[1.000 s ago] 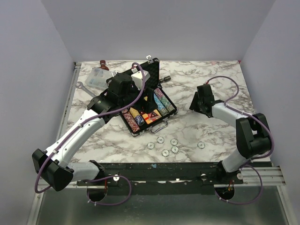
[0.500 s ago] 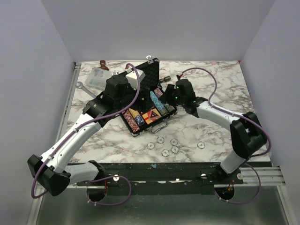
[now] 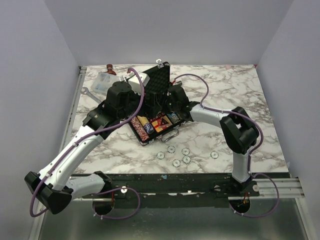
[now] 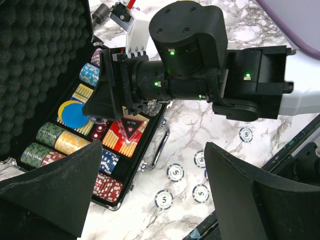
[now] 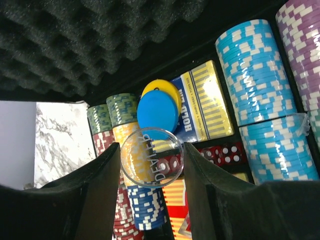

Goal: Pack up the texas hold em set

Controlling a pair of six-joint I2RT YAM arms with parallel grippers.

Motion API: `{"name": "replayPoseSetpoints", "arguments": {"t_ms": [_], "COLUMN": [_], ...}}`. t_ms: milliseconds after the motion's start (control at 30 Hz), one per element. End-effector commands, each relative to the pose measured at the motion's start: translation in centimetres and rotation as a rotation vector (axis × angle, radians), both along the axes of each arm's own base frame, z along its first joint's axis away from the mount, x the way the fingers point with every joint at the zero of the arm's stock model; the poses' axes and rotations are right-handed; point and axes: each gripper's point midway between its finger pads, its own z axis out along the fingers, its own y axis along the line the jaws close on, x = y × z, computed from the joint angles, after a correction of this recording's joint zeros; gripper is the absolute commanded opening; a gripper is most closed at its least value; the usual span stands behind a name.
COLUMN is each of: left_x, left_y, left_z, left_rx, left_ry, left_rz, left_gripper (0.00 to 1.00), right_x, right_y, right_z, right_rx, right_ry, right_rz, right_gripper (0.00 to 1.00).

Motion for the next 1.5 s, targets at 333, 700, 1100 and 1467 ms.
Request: {"name": "replayPoseSetpoints", "arguments": {"t_ms": [333, 700, 1100, 1467], "left_x": [-0.4, -0.4, -0.4, -0.3], "left_y": [-0.2, -0.4, -0.6, -0.7], "left_z": [0.6, 0.5, 0.3, 0.0], "left_rx": [-0.034, -0.036, -0.036, -0.035], "left_ry": [-0.004, 0.002, 0.011, 0.020], "left_rz": [-0.016, -0.021, -0.027, -0.031], "left_gripper": [0.83, 0.82, 0.82, 0.82], "right_x": [2.2, 2.2, 2.5, 2.8], "right_y": [3.0, 5.1, 0.2, -1.5], "right_z": [-1.1, -0.6, -1.0, -3.0], "right_rx": [0.075, 0.159, -0.052, -0.175], "right_ry": [0.015, 0.032, 0.002, 0.012], "right_rz": [0.011, 0.077, -0.067, -0.106], "right_gripper": [0.29, 0.29, 0.29, 0.37]}}
